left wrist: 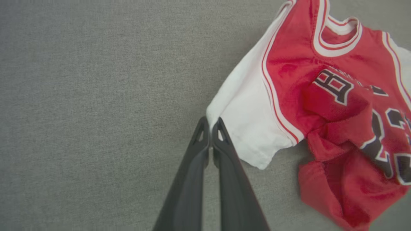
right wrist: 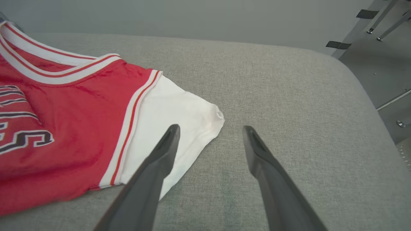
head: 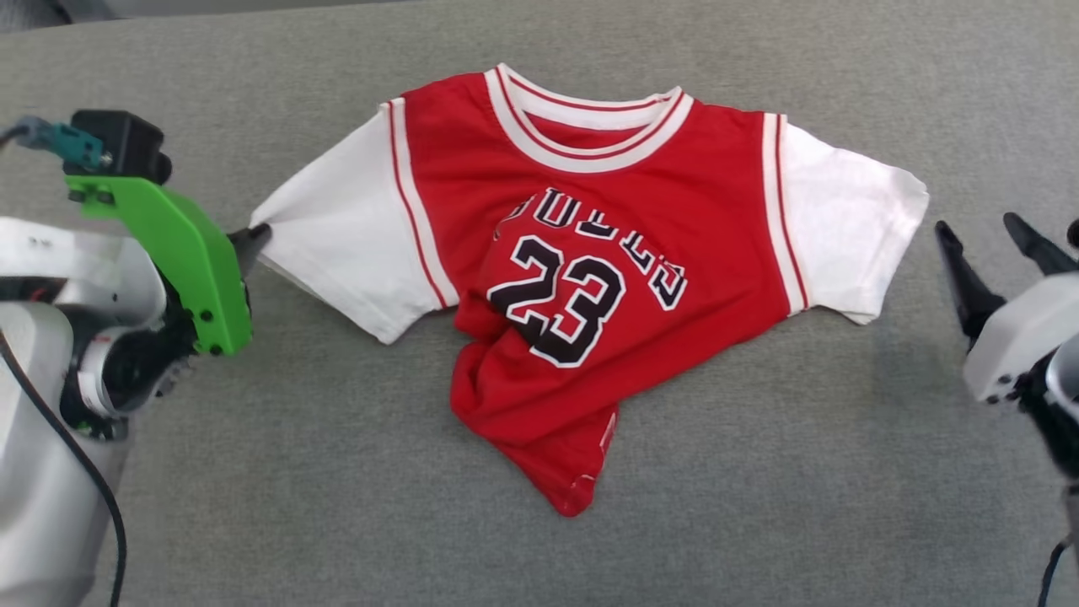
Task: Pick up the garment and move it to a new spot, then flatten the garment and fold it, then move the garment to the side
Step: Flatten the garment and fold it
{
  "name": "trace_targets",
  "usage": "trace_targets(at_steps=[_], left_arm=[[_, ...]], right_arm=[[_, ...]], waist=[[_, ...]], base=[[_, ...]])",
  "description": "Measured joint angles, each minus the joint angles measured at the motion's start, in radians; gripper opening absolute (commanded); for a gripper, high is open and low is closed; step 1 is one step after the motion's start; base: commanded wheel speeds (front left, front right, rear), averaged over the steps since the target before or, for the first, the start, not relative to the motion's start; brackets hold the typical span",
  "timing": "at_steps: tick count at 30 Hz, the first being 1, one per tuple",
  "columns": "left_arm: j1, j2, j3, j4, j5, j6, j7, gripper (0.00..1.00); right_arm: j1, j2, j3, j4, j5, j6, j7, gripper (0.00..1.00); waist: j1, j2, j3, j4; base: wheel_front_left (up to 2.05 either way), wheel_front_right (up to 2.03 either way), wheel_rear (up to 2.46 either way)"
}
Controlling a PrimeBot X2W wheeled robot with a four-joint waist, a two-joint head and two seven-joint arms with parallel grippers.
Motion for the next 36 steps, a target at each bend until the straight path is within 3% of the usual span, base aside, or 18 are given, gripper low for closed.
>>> trace_targets(at_steps=[5, 10, 15, 26, 27, 28, 29, 36], left_arm=[[0.077, 0.0, -0.002, -0.182, 0.0, 0.039, 0.006, 0.0], [0.113, -0.001, -0.011, -0.295, 0.001, 0.061, 0.014, 0.0], [0.116, -0.005, -0.029, -0.35, 0.003, 0.063, 0.014, 0.0], [0.113, -0.015, -0.041, -0.349, 0.003, 0.058, 0.004, 0.0], [0.112, -0.016, -0.043, -0.346, 0.003, 0.055, 0.003, 0.0], [0.112, -0.017, -0.044, -0.343, 0.003, 0.052, 0.002, 0.0], [0.112, -0.018, -0.046, -0.338, 0.003, 0.05, -0.002, 0.0], [0.108, -0.024, -0.039, -0.287, 0.003, 0.043, -0.029, 0.0]], right_arm=[[-0.124, -0.083, 0.022, 0.05, 0.066, 0.0, 0.308, 1.0], [-0.229, -0.141, 0.042, 0.115, 0.089, 0.0, 0.513, 1.0], [-0.321, -0.175, 0.069, 0.176, 0.097, 0.0, 0.581, 1.0], [-0.376, -0.199, 0.153, 0.278, 0.097, -0.001, 0.601, 1.0], [-0.376, -0.201, 0.16, 0.281, 0.098, -0.001, 0.601, 0.61], [-0.376, -0.204, 0.169, 0.283, 0.102, -0.002, 0.597, 0.13], [-0.376, -0.207, 0.177, 0.284, 0.108, -0.002, 0.59, 0.0], [-0.373, -0.203, 0.201, 0.301, 0.136, -0.001, 0.501, 0.0]], waist=[[0.0, 0.0, 0.012, 0.036], [0.0, 0.0, 0.044, 0.066], [0.0, 0.0, 0.081, 0.099], [0.0, 0.0, 0.143, 0.158], [0.0, 0.0, 0.146, 0.161], [0.0, 0.0, 0.148, 0.163], [0.0, 0.0, 0.149, 0.165], [0.0, 0.0, 0.129, 0.158]], base=[[0.0, 0.0, 0.0], [0.0, 0.0, 0.0], [0.0, 0.0, 0.0], [0.0, 0.0, 0.0], [0.0, 0.0, 0.0], [0.0, 0.0, 0.0], [0.0, 0.0, 0.0], [0.0, 0.0, 0.0]])
